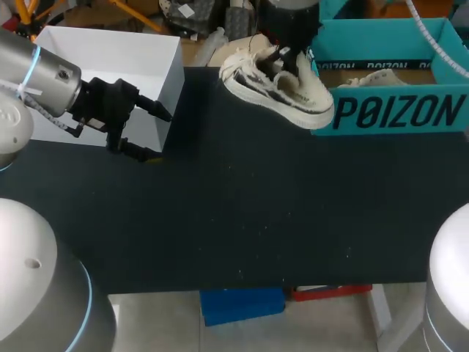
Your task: Take the shoe out of the shoebox, open the shoe tongue, remove and reinsert the insole, then place the shoe into the shoebox
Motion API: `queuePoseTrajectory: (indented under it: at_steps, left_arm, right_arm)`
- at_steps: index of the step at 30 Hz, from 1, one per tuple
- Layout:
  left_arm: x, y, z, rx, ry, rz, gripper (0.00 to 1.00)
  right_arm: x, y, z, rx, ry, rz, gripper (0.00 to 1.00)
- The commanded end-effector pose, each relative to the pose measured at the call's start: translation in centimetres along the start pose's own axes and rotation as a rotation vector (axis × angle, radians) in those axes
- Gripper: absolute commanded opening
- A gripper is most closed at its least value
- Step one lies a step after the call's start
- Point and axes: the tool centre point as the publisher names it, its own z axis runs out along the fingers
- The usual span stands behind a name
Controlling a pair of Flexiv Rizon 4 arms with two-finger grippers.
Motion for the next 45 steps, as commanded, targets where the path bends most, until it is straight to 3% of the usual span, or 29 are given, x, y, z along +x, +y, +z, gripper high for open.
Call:
queuePoseTrajectory:
  at_steps: [1, 17, 18, 28, 35, 40, 45]
  left_arm:
    - [0.1, 0.0, 0.1, -0.001, -0.006, 0.002, 1.00]
    - [0.1, 0.0, 0.1, -0.001, -0.006, 0.002, 1.00]
    - [0.1, 0.0, 0.1, -0.001, -0.006, 0.002, 1.00]
    - [0.1, 0.0, 0.1, -0.001, -0.006, 0.002, 1.00]
    - [0.1, 0.0, 0.1, -0.001, -0.006, 0.002, 1.00]
    - [0.1, 0.0, 0.1, -0.001, -0.006, 0.002, 1.00]
    - [0.1, 0.0, 0.1, -0.001, -0.006, 0.002, 1.00]
  right_arm:
    - [-0.2, 0.0, -5.7, -0.097, -0.012, -0.676, 0.00]
    - [-0.3, 0.4, -5.4, -0.105, -0.017, -0.679, 0.00]
    - [-1.0, 0.6, -5.1, -0.103, -0.030, -0.683, 0.00]
    - [-15.2, 0.4, -2.8, -0.017, -0.065, -0.833, 0.00]
    - [-25.9, 2.5, -1.3, 0.027, -0.081, -0.855, 0.00]
    - [-31.5, 4.1, 0.1, 0.044, -0.098, -0.829, 0.00]
    - [-35.3, 5.2, 1.6, 0.054, -0.095, -0.775, 0.00]
